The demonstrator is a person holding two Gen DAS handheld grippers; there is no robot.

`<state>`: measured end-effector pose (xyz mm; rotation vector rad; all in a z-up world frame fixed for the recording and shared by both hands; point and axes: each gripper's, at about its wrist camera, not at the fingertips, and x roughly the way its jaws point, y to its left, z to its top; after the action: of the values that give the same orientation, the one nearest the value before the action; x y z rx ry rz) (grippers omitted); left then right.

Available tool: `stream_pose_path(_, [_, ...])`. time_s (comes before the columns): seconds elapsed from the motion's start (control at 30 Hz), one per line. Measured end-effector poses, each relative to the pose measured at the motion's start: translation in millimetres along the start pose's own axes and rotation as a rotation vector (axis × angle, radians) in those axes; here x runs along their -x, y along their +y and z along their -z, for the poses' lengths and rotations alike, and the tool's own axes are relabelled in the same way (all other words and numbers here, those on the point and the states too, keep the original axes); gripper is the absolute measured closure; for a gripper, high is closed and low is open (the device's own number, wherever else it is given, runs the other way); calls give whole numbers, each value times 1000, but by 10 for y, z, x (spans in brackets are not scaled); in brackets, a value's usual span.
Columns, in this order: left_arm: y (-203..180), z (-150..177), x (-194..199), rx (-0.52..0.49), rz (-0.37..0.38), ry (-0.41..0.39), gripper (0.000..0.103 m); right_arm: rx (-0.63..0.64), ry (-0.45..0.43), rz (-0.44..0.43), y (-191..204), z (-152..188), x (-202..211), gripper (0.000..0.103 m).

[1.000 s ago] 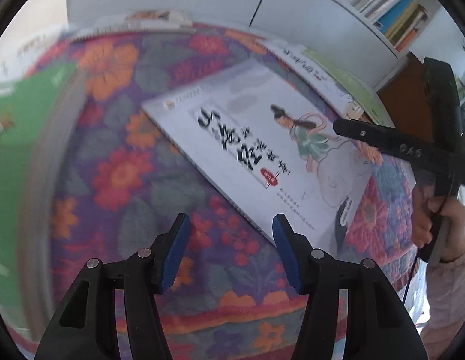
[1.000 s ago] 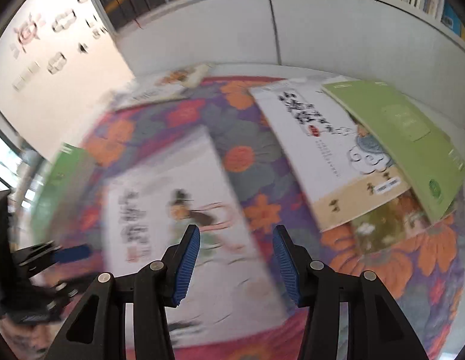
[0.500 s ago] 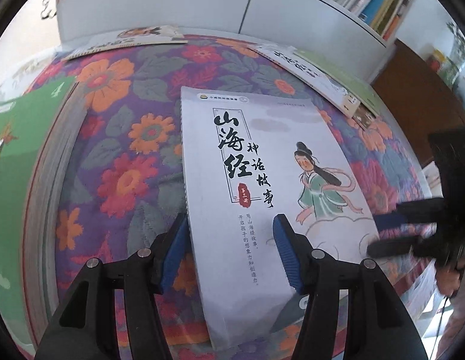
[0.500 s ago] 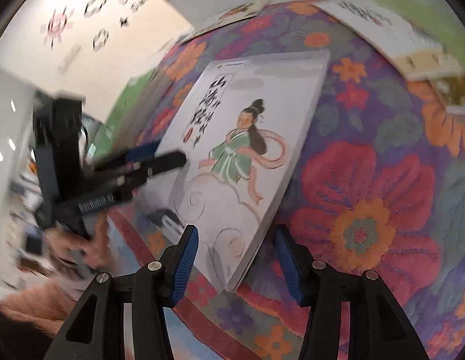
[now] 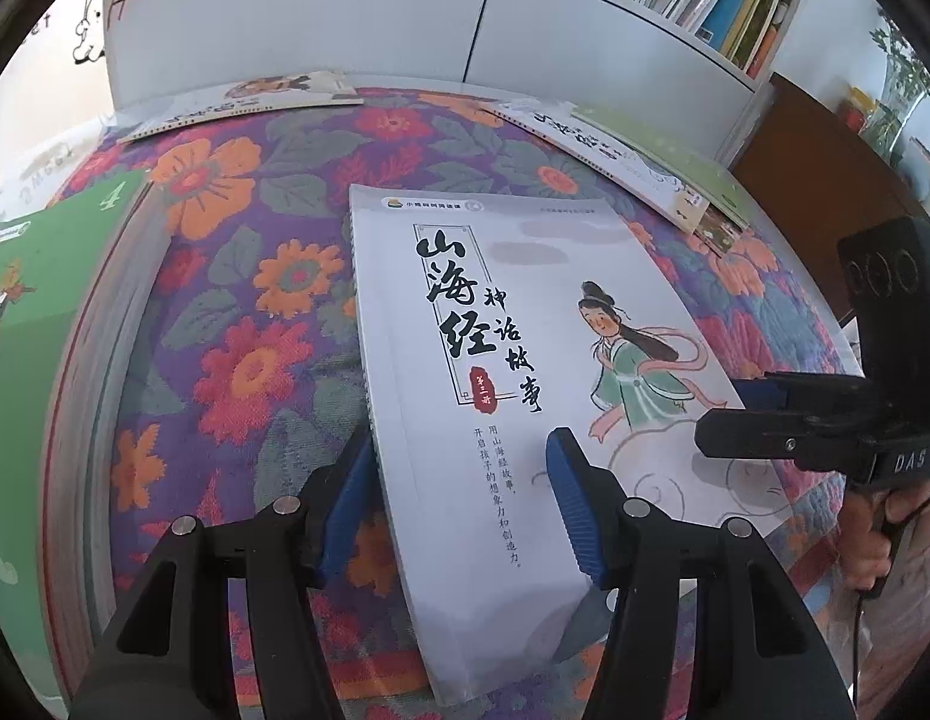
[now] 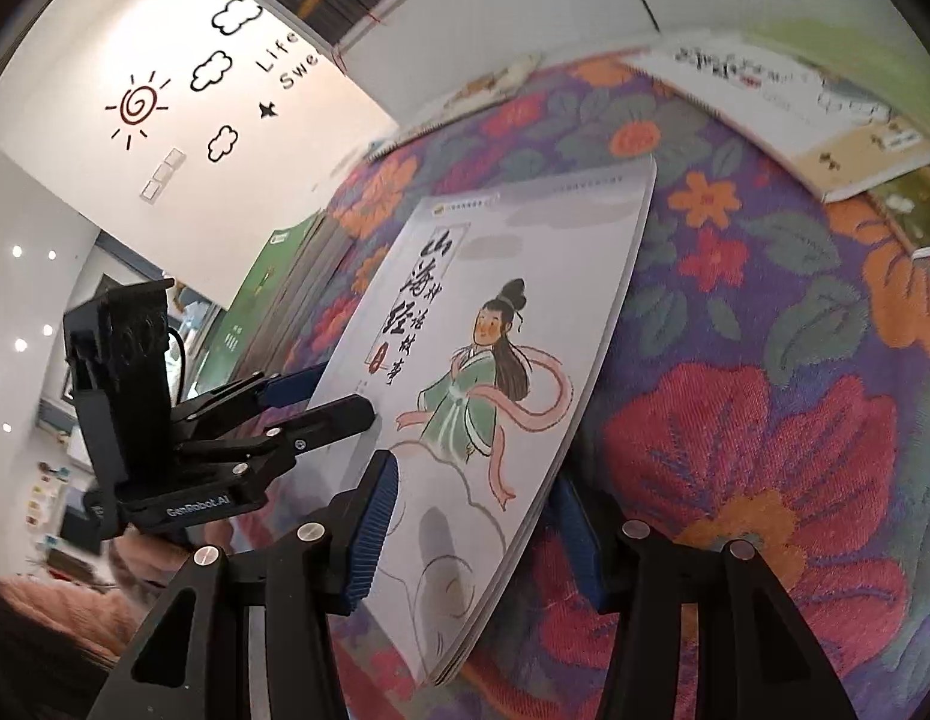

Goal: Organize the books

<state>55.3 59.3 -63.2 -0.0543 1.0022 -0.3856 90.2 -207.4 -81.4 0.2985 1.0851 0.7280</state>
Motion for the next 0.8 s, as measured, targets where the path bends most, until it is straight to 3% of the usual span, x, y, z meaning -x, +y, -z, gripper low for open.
stream_pose_path(0.13, [-8, 9, 5, -1, -5, -7, 48, -13, -80, -17, -31, 46, -28, 53])
stream_pose_path(0.27, [-10, 9, 1, 0, -6, -11, 48, 30, -75, -10, -13, 38, -24, 53])
stream_pose_path(0.5, [-17, 16, 2, -2, -10, -16, 47, -1, -81, -59, -97, 25, -22, 53])
stream_pose_path(0.8, [-19, 24, 3, -2, -13, -16, 47, 20, -77, -40, -63, 26, -24, 53])
